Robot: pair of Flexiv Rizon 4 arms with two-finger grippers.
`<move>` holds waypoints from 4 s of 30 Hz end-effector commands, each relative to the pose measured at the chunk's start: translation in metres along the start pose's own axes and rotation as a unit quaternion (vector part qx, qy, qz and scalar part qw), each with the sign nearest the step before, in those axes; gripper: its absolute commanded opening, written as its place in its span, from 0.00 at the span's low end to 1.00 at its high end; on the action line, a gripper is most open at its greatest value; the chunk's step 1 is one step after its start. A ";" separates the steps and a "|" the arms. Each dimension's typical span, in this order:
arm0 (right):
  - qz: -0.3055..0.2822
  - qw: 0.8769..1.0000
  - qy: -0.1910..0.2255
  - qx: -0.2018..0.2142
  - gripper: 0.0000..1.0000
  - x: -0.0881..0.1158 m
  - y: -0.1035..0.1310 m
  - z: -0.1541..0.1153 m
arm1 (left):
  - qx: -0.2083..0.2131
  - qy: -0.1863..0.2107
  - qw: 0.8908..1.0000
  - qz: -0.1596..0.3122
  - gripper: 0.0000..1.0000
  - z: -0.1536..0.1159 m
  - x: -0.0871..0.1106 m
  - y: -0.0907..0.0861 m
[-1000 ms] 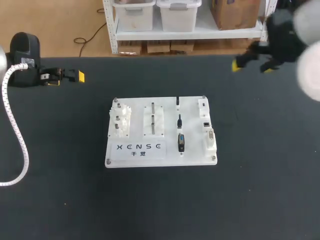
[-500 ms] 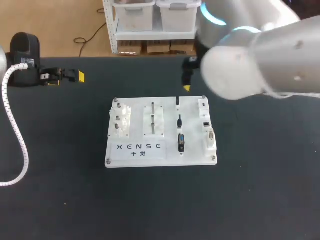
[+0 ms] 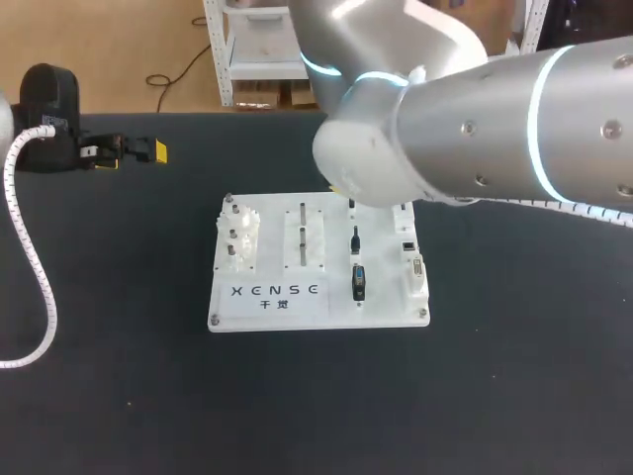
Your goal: Insert the USB connector, Ethernet cable, and multi-pin plug into their matching sockets one by one.
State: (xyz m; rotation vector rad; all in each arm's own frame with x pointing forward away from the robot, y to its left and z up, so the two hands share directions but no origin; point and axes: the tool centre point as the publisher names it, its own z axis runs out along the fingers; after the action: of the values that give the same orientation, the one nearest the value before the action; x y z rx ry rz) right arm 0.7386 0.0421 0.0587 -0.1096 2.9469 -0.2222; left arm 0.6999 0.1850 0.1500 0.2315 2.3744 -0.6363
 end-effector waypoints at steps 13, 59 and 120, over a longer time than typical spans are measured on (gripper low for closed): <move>0.020 0.999 0.008 -0.046 1.00 -0.009 0.002 0.010 | 0.000 0.000 1.000 0.000 1.00 0.000 0.000 0.000; 0.024 0.994 0.085 -0.064 1.00 -0.084 0.032 0.063 | 0.000 0.000 1.000 0.000 1.00 0.000 0.000 0.000; 0.015 0.997 0.036 -0.066 0.50 0.001 0.030 0.048 | 0.000 0.000 1.000 0.000 1.00 0.000 0.000 0.000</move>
State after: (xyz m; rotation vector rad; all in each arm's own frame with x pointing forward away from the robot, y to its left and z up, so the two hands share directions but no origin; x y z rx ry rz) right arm 0.7510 0.0691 0.0054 -0.0812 3.1805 -0.0460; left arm 0.6999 0.1850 0.1500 0.2315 2.3744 -0.6363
